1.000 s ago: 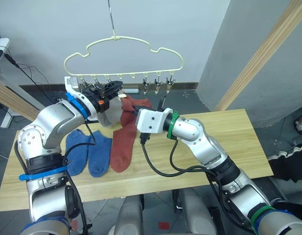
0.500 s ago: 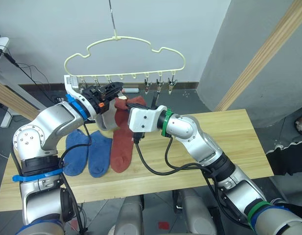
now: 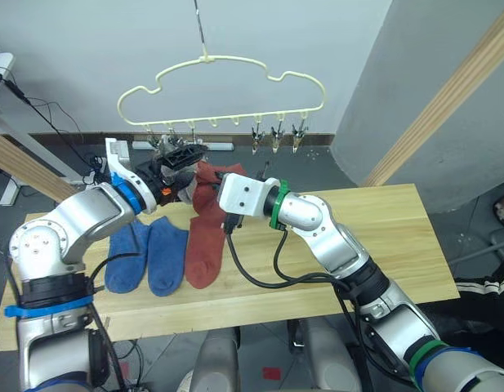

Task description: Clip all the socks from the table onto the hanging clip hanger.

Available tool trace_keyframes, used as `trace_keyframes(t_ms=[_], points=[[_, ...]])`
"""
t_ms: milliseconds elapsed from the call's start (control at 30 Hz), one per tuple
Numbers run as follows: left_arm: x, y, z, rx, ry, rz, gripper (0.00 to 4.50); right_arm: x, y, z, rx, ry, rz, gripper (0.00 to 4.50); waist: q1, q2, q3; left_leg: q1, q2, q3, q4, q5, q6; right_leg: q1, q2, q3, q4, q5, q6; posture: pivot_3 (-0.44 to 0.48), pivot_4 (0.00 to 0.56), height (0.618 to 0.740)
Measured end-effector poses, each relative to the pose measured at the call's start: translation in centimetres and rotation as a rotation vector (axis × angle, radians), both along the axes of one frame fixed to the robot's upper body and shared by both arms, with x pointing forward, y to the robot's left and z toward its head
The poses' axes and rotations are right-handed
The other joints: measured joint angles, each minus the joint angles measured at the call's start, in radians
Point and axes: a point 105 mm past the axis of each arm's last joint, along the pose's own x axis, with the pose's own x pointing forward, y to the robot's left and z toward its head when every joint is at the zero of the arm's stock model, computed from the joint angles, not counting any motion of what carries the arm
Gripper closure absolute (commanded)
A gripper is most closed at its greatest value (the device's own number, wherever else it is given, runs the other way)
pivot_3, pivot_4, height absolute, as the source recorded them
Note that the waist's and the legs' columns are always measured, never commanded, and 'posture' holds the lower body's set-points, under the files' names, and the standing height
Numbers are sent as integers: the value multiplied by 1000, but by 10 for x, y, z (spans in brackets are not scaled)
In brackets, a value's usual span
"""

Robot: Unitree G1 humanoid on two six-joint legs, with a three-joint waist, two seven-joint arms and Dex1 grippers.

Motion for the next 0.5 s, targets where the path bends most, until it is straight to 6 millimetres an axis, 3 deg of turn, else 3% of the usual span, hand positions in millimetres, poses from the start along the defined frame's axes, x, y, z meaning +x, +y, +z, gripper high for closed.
trace_keyframes(t_ms=[133,233,433,500], points=[[-25,-5,-9,157,-56,-83,0,5,-25,-24,-22,106,-40,1238,5,1,1,0,-2,0,-1,0,0,0,0,0,-2,0,0,24,357,740],[-32,-5,-19,192,-67,-113,0,5,-42,-41,-46,171,-68,163,10,1,1,0,-1,0,-1,0,0,0,0,-1,-1,-1,2,28,358,740],[-41,3,-38,332,-138,-114,0,-2,-67,-54,-49,255,-104,76,11,3,4,0,0,1,-1,-1,2,0,2,0,-1,-3,5,38,363,740],[-39,12,-44,418,-220,-10,0,-5,-79,-57,20,340,-143,76,13,4,5,0,0,1,-2,-1,1,0,1,1,-2,-3,4,45,364,740]])
